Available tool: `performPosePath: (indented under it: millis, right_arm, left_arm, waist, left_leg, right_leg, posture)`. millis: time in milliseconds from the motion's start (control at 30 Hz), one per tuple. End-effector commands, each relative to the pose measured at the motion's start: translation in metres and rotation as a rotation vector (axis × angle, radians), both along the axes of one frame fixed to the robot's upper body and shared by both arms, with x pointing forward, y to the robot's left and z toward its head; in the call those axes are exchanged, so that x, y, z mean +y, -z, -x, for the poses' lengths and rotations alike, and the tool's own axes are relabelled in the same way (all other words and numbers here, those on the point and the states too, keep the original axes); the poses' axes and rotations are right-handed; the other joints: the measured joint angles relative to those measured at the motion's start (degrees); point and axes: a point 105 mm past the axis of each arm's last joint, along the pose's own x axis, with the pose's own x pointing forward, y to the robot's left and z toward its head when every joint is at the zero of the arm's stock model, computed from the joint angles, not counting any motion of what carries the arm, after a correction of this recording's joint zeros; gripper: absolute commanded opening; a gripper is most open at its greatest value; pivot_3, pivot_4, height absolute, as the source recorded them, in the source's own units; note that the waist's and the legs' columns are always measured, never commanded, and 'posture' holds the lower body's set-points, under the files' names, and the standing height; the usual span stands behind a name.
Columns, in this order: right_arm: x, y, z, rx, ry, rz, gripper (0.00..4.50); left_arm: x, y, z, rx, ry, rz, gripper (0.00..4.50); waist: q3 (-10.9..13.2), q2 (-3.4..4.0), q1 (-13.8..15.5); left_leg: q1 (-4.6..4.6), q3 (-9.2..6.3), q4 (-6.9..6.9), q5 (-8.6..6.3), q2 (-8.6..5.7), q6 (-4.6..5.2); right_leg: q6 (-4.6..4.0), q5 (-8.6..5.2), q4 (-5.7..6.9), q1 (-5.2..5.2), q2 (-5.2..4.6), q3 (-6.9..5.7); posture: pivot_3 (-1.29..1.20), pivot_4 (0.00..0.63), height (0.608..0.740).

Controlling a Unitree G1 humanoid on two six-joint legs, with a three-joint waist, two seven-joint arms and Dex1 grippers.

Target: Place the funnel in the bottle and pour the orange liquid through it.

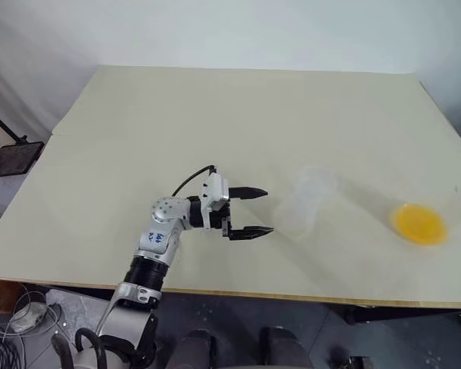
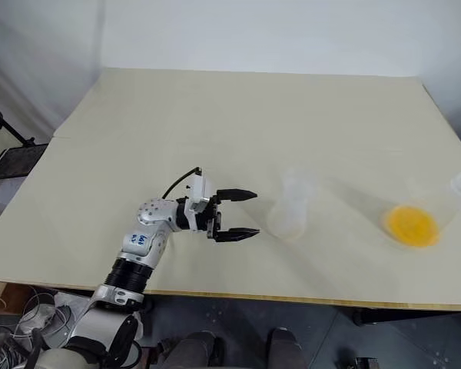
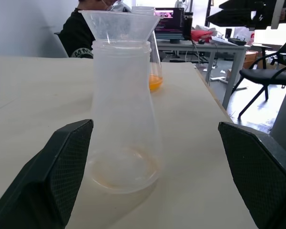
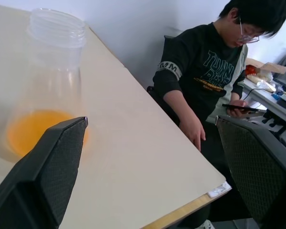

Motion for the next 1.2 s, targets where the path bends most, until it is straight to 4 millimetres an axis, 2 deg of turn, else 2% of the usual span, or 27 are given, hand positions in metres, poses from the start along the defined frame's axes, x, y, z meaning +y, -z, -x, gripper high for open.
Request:
performPosePath:
  millis: [33, 233, 567, 1200]
  right_arm:
    - [0.002, -0.005, -0.009, -0.017, -0.026, 0.001, 4.50]
    - [0.005, -0.004, -0.021, -0.029, -0.064, -0.021, 4.50]
    - [0.013, 0.002, -0.027, -0.062, -0.101, -0.100, 4.50]
    - [0.079, 0.024, -0.044, 0.107, -0.486, -0.208, 4.50]
  left_arm:
    - [-0.004, -0.011, -0.001, -0.040, 0.018, 0.022, 4.47]
    - [-0.006, -0.013, -0.003, -0.049, 0.024, 0.024, 4.47]
    - [-0.006, -0.014, -0.004, -0.057, 0.028, 0.025, 4.47]
    - [-0.004, -0.012, -0.002, -0.056, 0.020, 0.027, 4.47]
  waist:
    - [-0.01, 0.02, 0.04]
    - [-0.01, 0.02, 0.05]
    - [-0.01, 0.02, 0.02]
    - [-0.01, 0.02, 0.02]
  left_leg:
    - [0.00, 0.00, 0.00, 0.00, 0.00, 0.00]
    - [0.00, 0.00, 0.00, 0.02, -0.05, 0.02]
    - [-0.01, -0.01, 0.00, 0.02, -0.06, 0.04]
    - [-0.01, -0.04, 0.00, 0.02, -0.04, 0.04]
  right_leg:
    - [0.00, 0.00, 0.00, 0.00, 0.02, -0.01]
    - [0.00, 0.00, 0.04, -0.01, 0.07, -0.02]
    - [0.01, 0.01, 0.03, -0.01, 0.07, -0.02]
    - [0.01, 0.01, -0.02, -0.01, 0.02, -0.02]
  posture:
    - [0.00, 0.150, 0.740]
    - [0.00, 0.150, 0.740]
    - [0.00, 0.150, 0.740]
    - [0.00, 0.150, 0.740]
